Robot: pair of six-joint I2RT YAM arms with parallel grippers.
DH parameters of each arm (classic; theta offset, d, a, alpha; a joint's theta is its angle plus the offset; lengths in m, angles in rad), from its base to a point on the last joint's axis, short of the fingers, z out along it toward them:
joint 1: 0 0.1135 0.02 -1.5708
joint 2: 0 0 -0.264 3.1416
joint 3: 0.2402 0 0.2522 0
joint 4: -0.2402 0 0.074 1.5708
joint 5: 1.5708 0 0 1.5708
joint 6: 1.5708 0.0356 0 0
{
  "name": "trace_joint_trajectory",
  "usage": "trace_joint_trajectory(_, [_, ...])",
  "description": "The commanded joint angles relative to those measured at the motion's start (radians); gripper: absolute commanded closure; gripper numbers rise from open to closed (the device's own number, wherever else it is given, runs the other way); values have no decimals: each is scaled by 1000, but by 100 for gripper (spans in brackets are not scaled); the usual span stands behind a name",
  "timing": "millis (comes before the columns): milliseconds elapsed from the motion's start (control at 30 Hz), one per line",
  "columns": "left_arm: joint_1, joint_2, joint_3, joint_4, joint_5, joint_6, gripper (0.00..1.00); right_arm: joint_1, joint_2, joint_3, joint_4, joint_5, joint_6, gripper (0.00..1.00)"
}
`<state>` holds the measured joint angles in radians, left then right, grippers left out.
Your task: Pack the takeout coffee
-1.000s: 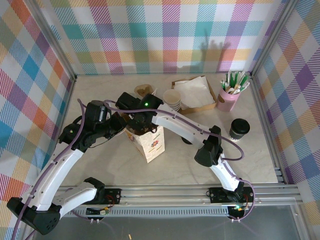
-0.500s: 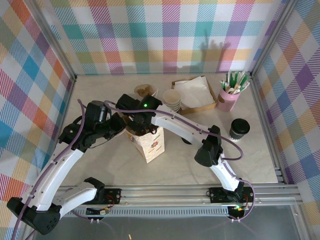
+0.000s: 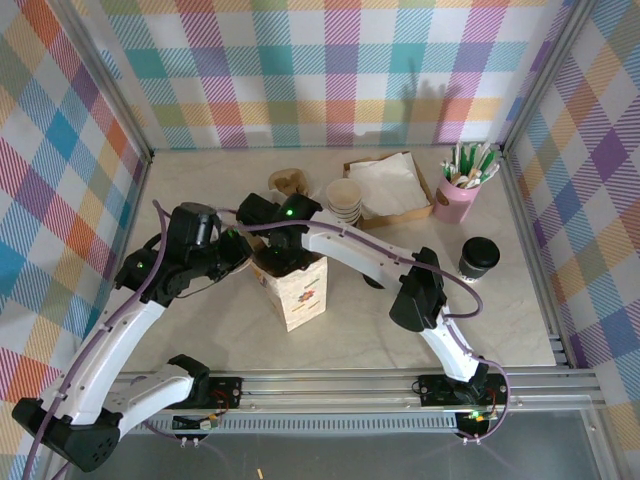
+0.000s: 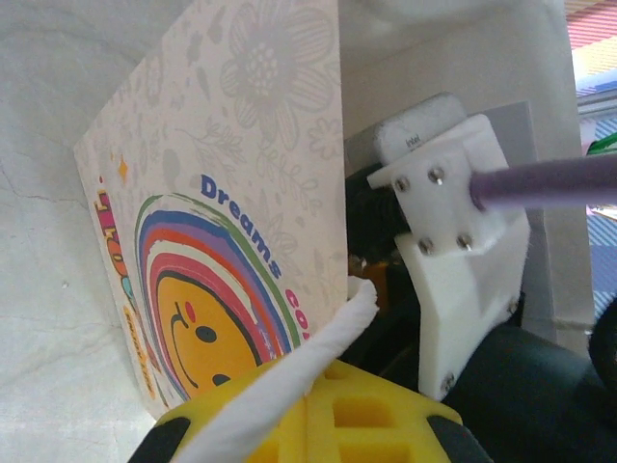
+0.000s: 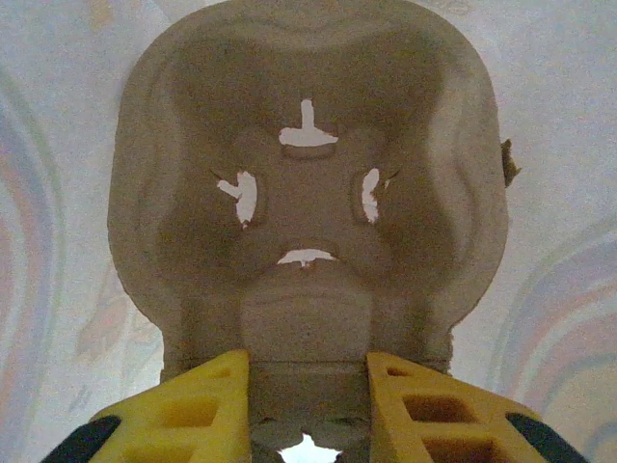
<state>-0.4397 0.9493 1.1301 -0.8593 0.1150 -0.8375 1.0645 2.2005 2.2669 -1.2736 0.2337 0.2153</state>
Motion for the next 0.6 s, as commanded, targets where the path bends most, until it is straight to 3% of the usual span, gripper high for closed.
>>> trace_joint_trajectory(0, [12, -37, -3, -19, 16, -3, 100, -8, -3, -28, 4, -69, 39, 71])
trace_joint_trajectory(567, [12, -79, -76, -52, 28, 28, 100, -35, 9, -67, 63, -139, 96, 71])
